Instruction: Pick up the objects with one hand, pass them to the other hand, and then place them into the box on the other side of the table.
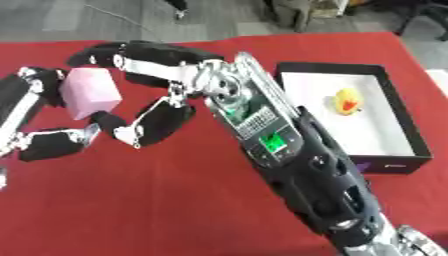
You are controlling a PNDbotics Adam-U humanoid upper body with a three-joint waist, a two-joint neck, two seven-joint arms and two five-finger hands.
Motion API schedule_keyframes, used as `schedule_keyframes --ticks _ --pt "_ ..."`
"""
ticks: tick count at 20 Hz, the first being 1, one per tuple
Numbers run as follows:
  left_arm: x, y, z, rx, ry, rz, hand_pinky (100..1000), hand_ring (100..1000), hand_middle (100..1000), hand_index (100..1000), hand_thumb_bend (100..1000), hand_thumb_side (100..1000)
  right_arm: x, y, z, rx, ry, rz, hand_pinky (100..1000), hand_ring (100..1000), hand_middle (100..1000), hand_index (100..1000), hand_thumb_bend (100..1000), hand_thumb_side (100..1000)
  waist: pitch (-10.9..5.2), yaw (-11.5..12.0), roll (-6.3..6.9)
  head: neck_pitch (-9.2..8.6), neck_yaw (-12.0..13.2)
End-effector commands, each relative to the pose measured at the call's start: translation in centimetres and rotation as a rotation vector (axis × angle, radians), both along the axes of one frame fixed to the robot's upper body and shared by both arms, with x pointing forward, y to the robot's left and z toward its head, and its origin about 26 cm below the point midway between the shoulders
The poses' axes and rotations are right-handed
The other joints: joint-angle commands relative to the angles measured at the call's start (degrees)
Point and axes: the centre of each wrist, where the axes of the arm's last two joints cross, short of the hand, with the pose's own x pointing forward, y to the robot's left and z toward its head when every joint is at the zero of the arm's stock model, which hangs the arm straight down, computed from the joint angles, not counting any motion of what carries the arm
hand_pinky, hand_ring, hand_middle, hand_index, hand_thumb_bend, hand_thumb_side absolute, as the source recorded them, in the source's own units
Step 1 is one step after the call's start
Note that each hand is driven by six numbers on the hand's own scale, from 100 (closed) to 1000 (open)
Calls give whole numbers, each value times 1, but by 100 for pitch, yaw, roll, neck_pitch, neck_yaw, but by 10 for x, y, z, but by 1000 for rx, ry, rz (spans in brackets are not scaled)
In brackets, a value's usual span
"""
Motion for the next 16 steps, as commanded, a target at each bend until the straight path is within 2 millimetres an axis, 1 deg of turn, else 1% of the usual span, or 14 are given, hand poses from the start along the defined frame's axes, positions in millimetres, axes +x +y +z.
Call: schedule_keyframes --ticks 1,11,16 --pt "-3 -2 11 12 -51 -28 555 491 414 517 100 310 0 3 5 1 -34 -13 1000 1000 1000 1000 100 100 -131 11 13 -12 -19" --pt "-4 -6 5 43 -52 -63 554 490 413 515 100 320 10 10 0 -20 -30 -66 998 1000 1000 1000 100 113 -137 8 10 -45 -59" --pt "-4 -7 1 64 -68 -95 562 495 418 521 100 320 16 14 -5 -38 -12 -82 992 1000 993 1000 100 100 -145 6 7 -46 -74"
